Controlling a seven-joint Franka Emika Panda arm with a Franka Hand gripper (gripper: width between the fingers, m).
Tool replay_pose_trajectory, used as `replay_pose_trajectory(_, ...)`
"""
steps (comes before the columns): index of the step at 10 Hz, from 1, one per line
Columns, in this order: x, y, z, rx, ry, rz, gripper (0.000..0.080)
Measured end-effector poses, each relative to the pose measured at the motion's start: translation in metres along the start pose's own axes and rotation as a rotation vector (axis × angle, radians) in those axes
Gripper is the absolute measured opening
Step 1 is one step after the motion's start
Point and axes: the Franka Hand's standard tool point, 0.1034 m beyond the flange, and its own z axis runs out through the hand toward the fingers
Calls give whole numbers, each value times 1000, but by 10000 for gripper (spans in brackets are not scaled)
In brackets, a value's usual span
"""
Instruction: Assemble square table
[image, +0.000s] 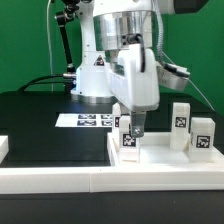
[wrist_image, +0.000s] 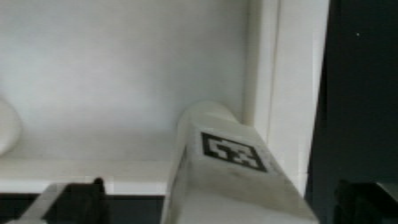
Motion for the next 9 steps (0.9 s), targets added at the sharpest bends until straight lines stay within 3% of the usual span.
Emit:
replay_pose_trajectory(5, 1, -1, 0, 2, 2, -335, 649)
replay_pose_trajectory(9, 1, -1, 0, -19, 19, -663, 649)
